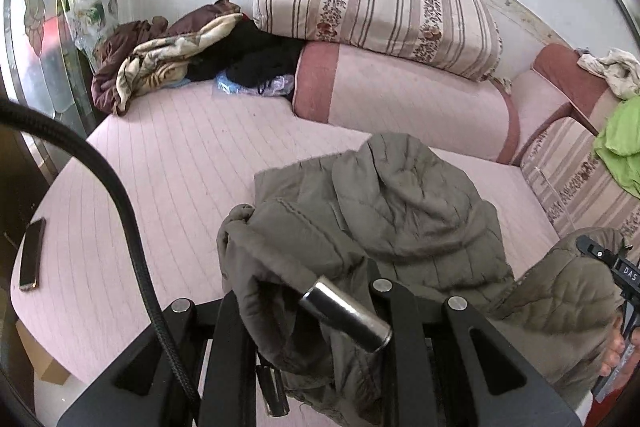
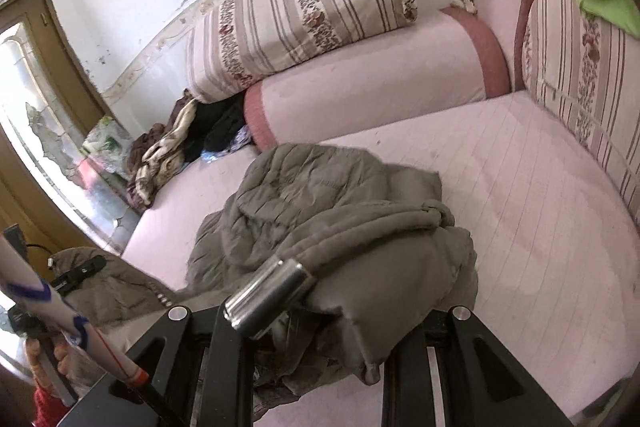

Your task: Fold large clothes

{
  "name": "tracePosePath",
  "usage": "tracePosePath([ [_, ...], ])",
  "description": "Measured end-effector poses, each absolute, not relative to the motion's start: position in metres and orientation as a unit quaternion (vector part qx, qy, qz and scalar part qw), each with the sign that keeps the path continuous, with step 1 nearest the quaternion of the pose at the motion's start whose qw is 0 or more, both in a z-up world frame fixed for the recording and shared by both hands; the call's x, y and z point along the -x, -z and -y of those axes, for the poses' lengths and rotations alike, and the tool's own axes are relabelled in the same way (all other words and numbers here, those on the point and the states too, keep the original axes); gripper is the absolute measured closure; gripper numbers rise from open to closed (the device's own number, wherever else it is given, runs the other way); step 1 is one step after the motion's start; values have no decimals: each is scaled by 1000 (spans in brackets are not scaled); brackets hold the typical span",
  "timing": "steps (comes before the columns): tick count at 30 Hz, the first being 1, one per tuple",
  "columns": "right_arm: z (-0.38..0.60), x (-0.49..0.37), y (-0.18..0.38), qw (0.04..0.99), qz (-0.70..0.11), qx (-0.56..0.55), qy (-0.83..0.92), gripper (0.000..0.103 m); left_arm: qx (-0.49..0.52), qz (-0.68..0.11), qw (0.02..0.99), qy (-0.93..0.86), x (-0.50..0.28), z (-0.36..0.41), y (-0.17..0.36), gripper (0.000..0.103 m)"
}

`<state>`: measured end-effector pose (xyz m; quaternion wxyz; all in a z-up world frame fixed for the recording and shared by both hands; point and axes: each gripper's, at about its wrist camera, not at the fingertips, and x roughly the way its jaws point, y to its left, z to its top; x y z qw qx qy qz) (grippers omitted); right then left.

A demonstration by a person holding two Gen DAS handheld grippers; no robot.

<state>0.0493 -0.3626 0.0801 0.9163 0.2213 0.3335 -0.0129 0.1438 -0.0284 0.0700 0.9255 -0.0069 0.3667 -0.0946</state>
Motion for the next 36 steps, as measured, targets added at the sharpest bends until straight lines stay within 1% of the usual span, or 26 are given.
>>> tracePosePath([
  [10, 381, -140, -57, 909, -356, -211, 56, 79, -30, -374, 925, 55, -224, 53, -49, 84],
  [18, 409, -214, -28, 887, -388, -234, 84, 79, -56, -408, 911, -2, -311, 75, -14, 84],
  [25, 423, -264, 3, 868, -412, -253, 108, 78, -56, -438, 897, -30, -373, 86, 13, 83],
  [30, 429, -286, 24, 859, -428, -255, 123, 77, -77, -451, 888, -52, -397, 95, 38, 81],
  [36, 432, -298, 43, 852, -437, -258, 130, 77, -70, -462, 882, -68, -412, 95, 59, 78],
])
